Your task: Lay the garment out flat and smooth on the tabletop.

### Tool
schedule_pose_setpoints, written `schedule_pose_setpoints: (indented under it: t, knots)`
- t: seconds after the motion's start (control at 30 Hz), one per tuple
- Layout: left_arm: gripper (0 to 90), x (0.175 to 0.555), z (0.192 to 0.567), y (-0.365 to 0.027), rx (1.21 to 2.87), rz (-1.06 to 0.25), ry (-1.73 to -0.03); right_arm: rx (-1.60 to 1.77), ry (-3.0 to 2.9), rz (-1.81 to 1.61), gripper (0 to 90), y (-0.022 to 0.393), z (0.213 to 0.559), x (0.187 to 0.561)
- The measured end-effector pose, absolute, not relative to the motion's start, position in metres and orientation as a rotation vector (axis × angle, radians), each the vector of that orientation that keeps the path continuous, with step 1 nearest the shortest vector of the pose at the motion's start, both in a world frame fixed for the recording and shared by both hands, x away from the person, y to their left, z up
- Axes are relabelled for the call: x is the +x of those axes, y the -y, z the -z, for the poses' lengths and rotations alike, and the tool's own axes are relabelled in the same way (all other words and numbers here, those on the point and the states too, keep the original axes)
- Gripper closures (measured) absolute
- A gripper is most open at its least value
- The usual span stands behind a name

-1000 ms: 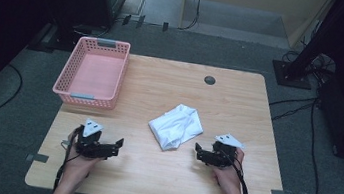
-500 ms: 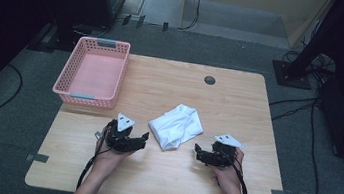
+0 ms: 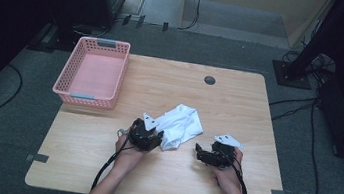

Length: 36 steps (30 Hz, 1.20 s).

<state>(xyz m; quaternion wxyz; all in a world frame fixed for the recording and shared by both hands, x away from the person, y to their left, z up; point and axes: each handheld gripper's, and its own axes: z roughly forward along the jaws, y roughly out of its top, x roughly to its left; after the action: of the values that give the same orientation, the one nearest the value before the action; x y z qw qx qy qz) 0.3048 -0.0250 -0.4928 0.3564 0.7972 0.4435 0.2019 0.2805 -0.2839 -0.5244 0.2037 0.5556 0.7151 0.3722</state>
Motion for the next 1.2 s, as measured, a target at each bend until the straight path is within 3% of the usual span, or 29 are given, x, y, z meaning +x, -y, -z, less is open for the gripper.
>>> schedule_pose_setpoints:
  t: [0.23, 0.53, 0.57, 0.77, 0.93, 1.2]
  knots:
    - [85.9, 0.300, 0.498, 0.025, 2.062, -0.458, -1.075, 1.538, -1.999, -1.031, 15.2, 0.283, 0.524, 0.280]
    - [90.0, 0.289, 0.502, 0.014, 2.068, -0.407, -1.042, 1.538, -2.005, -1.032, 15.2, 0.283, 0.524, 0.280]
    - [88.8, 0.289, 0.502, 0.013, 2.050, -0.403, -1.057, 1.535, -2.006, -1.030, 15.2, 0.283, 0.525, 0.280]
    - [62.1, 0.299, 0.498, 0.024, 2.016, -0.441, -1.107, 1.534, -2.008, -1.029, 14.8, 0.283, 0.524, 0.280]
    - [62.4, 0.309, 0.494, 0.036, 1.978, -0.500, -1.145, 1.524, -2.025, -1.036, 13.4, 0.282, 0.525, 0.280]
    - [90.0, 0.317, 0.506, 0.043, 2.052, -0.453, -1.116, 1.529, -2.021, -1.036, 13.5, 0.283, 0.525, 0.280]
